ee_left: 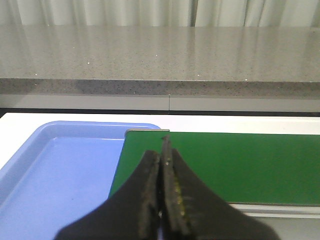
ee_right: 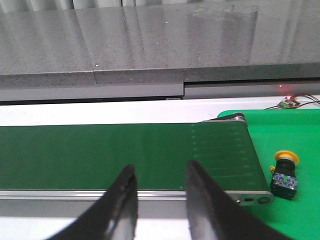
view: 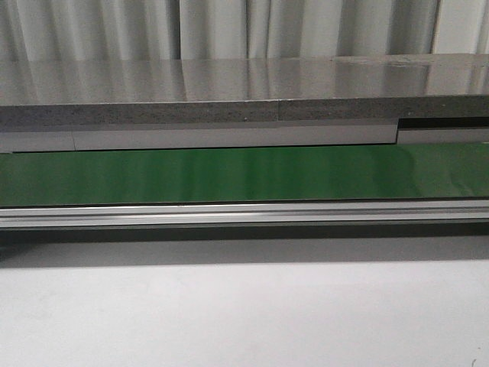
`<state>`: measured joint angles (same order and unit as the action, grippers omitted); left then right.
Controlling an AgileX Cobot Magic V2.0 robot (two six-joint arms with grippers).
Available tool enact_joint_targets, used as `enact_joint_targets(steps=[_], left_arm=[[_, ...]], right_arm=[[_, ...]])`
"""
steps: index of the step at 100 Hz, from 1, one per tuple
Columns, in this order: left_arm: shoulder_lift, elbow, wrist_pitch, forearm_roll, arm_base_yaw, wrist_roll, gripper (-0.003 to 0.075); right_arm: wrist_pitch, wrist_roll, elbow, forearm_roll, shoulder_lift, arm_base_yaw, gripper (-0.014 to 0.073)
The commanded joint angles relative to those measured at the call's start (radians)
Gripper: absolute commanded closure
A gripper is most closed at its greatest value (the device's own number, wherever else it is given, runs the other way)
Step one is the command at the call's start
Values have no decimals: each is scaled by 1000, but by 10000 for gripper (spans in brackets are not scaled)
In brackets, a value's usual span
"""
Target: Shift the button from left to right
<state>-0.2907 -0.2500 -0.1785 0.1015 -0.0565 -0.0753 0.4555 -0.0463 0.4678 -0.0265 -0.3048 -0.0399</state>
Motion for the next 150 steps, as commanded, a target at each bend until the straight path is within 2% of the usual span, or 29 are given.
enact_joint_targets(steps=[1, 12, 81, 96, 128, 150], left_arm=[[-5, -26, 75, 9, 7, 1, 741], [-5, -26, 75, 9, 7, 1, 741], [-5, -26, 75, 9, 7, 1, 741], [-5, -26, 75, 9, 7, 1, 741], [-5, -26, 75, 9, 7, 1, 741], [-5, -26, 75, 9, 7, 1, 741]], right_arm=[[-63, -1, 23, -7, -9, -4, 518], [-64, -1, 23, -7, -9, -4, 669], [-60, -1, 23, -7, -9, -4, 661], [-98, -1, 10, -7, -9, -4, 661], [-349, -1, -195, 9, 50, -4, 661], [-368, -1, -326, 10, 206, -4, 661]])
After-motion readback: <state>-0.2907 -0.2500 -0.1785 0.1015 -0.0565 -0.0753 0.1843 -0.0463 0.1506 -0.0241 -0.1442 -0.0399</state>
